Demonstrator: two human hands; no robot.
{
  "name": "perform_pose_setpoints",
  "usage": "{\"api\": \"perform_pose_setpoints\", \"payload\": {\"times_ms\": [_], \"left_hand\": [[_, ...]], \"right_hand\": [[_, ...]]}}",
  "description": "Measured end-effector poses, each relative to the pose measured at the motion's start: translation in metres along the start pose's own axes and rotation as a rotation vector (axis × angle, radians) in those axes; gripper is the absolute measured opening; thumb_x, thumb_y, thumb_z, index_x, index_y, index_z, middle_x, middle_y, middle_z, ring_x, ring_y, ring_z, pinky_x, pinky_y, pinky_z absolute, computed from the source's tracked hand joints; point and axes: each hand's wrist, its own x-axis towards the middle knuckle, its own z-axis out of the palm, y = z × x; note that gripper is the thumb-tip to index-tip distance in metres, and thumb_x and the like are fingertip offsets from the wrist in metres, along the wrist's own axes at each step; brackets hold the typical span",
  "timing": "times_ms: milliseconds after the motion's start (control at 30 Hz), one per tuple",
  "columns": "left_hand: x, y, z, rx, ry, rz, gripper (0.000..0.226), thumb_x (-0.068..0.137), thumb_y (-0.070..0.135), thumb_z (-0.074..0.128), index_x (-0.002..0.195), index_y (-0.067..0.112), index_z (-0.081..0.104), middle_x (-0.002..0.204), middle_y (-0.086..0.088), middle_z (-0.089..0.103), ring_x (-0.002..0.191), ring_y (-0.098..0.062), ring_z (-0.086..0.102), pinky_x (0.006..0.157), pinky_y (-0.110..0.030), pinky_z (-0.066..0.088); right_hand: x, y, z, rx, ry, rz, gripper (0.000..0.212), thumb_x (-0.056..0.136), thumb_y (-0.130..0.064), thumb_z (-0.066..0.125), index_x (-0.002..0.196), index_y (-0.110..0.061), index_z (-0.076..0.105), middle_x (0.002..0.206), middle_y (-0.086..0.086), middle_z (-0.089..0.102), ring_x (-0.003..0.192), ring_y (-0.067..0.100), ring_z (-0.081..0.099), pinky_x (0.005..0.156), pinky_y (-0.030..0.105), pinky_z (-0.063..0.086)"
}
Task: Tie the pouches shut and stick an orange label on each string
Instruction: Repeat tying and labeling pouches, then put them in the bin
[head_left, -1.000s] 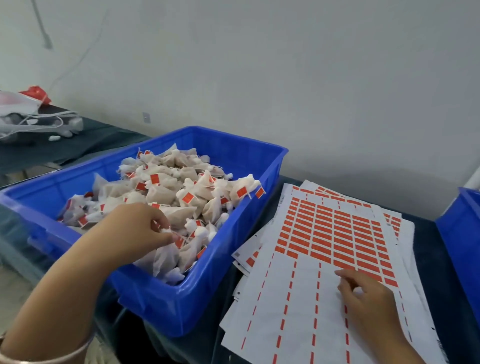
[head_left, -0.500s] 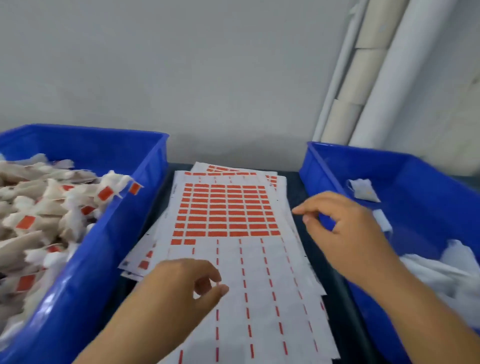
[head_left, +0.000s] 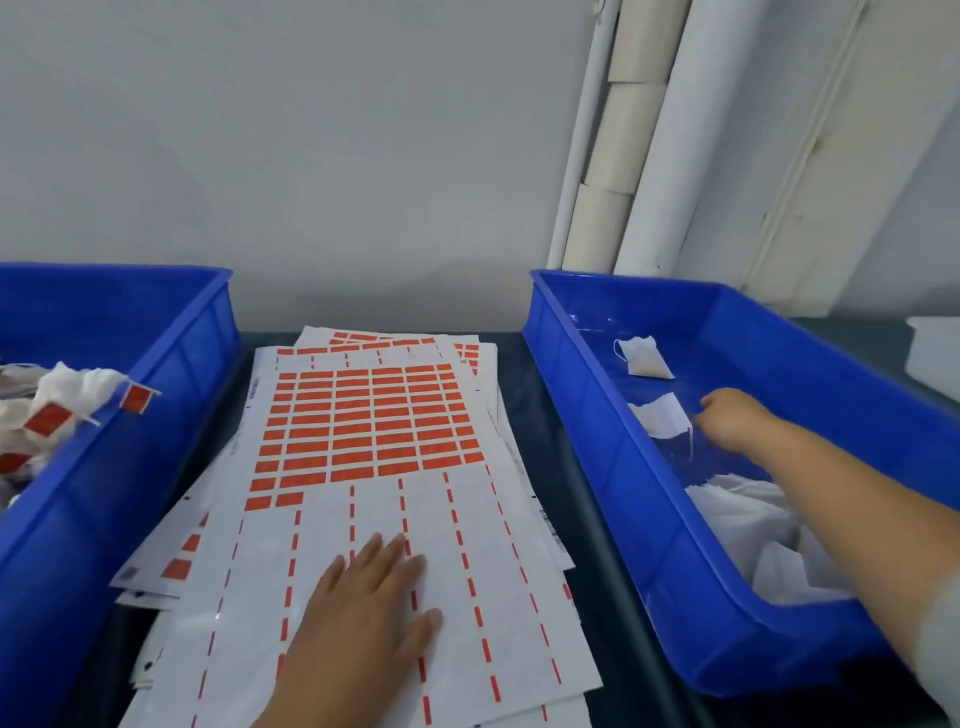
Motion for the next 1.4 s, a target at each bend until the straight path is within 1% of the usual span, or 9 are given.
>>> {"api": "perform_pose_setpoints", "payload": {"times_ms": [133, 433, 633, 733, 833, 933, 1067, 1267, 1400], "left_hand": [[0.001, 0.0, -0.002, -0.001, 0.017, 0.001, 0.061, 0.087, 0.067, 0.028, 0.143, 0.043, 0.021, 0.155, 0.021, 0.002, 0.143, -0.005, -0.002, 0.107, -0.033, -0.012], [-0.002, 0.001, -0.003, 0.023, 0.011, -0.006, 0.061, 0.087, 0.067, 0.03, 0.142, 0.044, 0.023, 0.154, 0.022, 0.005, 0.143, -0.004, 0.0, 0.113, -0.034, -0.007], [-0.006, 0.006, -0.012, -0.071, 0.03, -0.001, 0.055, 0.088, 0.063, 0.037, 0.14, 0.043, 0.03, 0.154, 0.022, 0.01, 0.143, -0.004, 0.004, 0.114, -0.034, -0.004], [-0.01, 0.015, -0.027, -0.252, 0.04, -0.015, 0.035, 0.089, 0.052, 0.05, 0.124, 0.049, 0.046, 0.142, 0.029, 0.032, 0.133, 0.0, 0.029, 0.114, -0.029, 0.015], [-0.016, 0.028, -0.058, -0.46, 0.129, 0.037, 0.018, 0.086, 0.047, 0.057, 0.093, 0.059, 0.045, 0.105, 0.045, 0.036, 0.097, 0.008, 0.045, 0.094, -0.014, 0.04], [-0.012, 0.039, -0.09, -0.596, 0.302, 0.104, 0.017, 0.084, 0.046, 0.059, 0.084, 0.057, 0.047, 0.088, 0.046, 0.043, 0.085, 0.015, 0.049, 0.071, -0.002, 0.039], [0.01, 0.042, -0.118, -0.87, 0.414, 0.087, 0.013, 0.083, 0.038, 0.063, 0.083, 0.047, 0.054, 0.081, 0.032, 0.058, 0.076, 0.014, 0.058, 0.051, 0.0, 0.04], [0.042, 0.023, -0.106, -1.07, 0.319, 0.008, 0.009, 0.085, 0.036, 0.064, 0.083, 0.044, 0.061, 0.075, 0.031, 0.063, 0.075, 0.009, 0.063, 0.051, -0.002, 0.043], [0.053, 0.011, -0.085, -1.131, 0.202, -0.02, 0.019, 0.085, 0.03, 0.065, 0.073, 0.045, 0.065, 0.072, 0.033, 0.065, 0.073, 0.011, 0.063, 0.049, -0.002, 0.04]], "right_hand": [[0.017, 0.004, 0.021, 0.343, -0.03, 0.193, 0.024, 0.095, -0.02, 0.057, 0.084, 0.0, 0.05, 0.073, 0.017, 0.055, 0.052, 0.026, 0.047, 0.046, 0.028, 0.035], [0.013, -0.003, 0.026, 0.624, 0.028, 0.195, 0.027, 0.091, -0.009, 0.062, 0.065, -0.002, 0.059, 0.063, 0.01, 0.059, 0.056, 0.019, 0.052, 0.054, 0.027, 0.042], [-0.025, -0.039, -0.014, 1.087, 0.005, 0.017, 0.009, 0.092, -0.01, 0.06, 0.091, -0.002, 0.063, 0.072, 0.004, 0.058, 0.062, 0.011, 0.051, 0.059, 0.022, 0.043], [-0.058, -0.066, -0.035, 1.193, -0.045, -0.118, 0.01, 0.092, -0.012, 0.06, 0.085, -0.005, 0.063, 0.073, 0.003, 0.059, 0.062, 0.01, 0.051, 0.059, 0.022, 0.043], [-0.092, -0.097, -0.046, 1.225, -0.068, -0.262, 0.006, 0.09, -0.016, 0.062, 0.09, -0.01, 0.064, 0.074, 0.0, 0.061, 0.06, 0.008, 0.052, 0.055, 0.021, 0.042], [-0.123, -0.127, -0.038, 1.356, -0.222, -0.242, 0.004, 0.087, -0.015, 0.064, 0.089, -0.012, 0.066, 0.07, 0.0, 0.06, 0.051, 0.007, 0.049, 0.049, 0.018, 0.04], [-0.16, -0.162, 0.007, 1.382, -0.416, -0.036, 0.026, 0.078, -0.019, 0.071, 0.102, -0.01, 0.071, 0.074, 0.002, 0.057, 0.058, 0.009, 0.048, 0.044, 0.02, 0.043], [-0.179, -0.178, 0.083, 1.249, -0.525, 0.01, 0.023, 0.087, -0.028, 0.065, 0.109, -0.021, 0.062, 0.102, 0.004, 0.065, 0.094, 0.021, 0.06, 0.065, 0.031, 0.045], [-0.173, -0.177, 0.116, 1.244, -0.521, -0.012, 0.023, 0.089, -0.029, 0.064, 0.111, -0.027, 0.057, 0.111, 0.002, 0.062, 0.102, 0.023, 0.058, 0.076, 0.035, 0.046]]}}
